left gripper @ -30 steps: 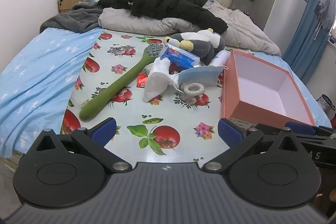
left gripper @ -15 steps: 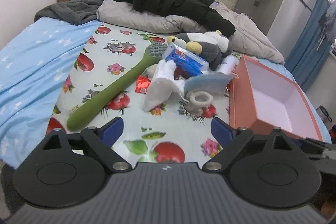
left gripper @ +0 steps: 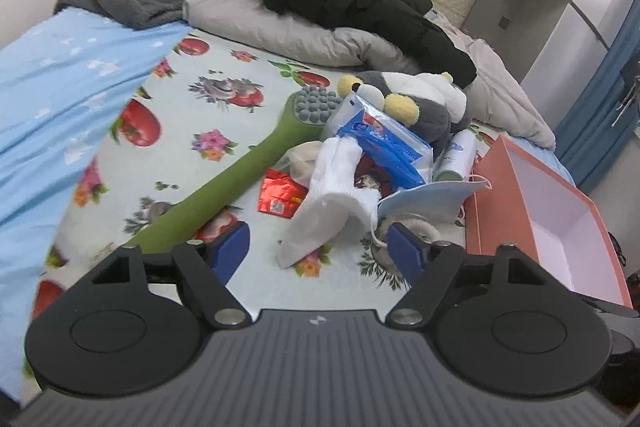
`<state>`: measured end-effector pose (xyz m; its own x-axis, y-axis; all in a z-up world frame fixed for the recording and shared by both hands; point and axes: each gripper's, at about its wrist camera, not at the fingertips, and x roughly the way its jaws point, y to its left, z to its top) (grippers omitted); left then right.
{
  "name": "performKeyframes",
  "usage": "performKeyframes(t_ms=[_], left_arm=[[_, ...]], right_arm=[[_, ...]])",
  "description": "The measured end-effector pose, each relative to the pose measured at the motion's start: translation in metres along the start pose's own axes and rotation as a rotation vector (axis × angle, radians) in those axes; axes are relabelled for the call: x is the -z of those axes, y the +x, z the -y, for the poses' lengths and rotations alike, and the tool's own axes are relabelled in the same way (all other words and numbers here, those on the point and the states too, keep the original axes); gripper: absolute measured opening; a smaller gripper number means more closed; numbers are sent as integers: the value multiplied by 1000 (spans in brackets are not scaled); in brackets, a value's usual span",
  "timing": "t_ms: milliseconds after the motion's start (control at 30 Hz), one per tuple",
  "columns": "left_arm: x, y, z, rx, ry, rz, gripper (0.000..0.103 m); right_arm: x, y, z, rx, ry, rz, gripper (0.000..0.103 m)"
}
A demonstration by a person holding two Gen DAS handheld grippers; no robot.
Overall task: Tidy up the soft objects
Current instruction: 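Reach the left tool to the white towel while the right tool reaches the white hair tie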
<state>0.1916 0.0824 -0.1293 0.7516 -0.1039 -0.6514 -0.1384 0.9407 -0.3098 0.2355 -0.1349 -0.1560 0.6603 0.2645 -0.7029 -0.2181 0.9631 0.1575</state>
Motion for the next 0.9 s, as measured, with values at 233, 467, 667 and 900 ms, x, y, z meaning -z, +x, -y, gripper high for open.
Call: performKeyframes(t_ms=[233,467,667,900], left_arm=[[-19,58,-6,50,-30,-30,71],[-34,103,-11,69,-44,-37,61],[-29,131,-13,74,-56,-90,24],[-30,118,-15,73,-54,-59,7]], right_arm=[[-14,47,5,95,31,-21,40],[-26,88,16,214,14,-26,38],[-25,107,22,189,38,-79,14],[-30,88,17,165,40,-31,11]])
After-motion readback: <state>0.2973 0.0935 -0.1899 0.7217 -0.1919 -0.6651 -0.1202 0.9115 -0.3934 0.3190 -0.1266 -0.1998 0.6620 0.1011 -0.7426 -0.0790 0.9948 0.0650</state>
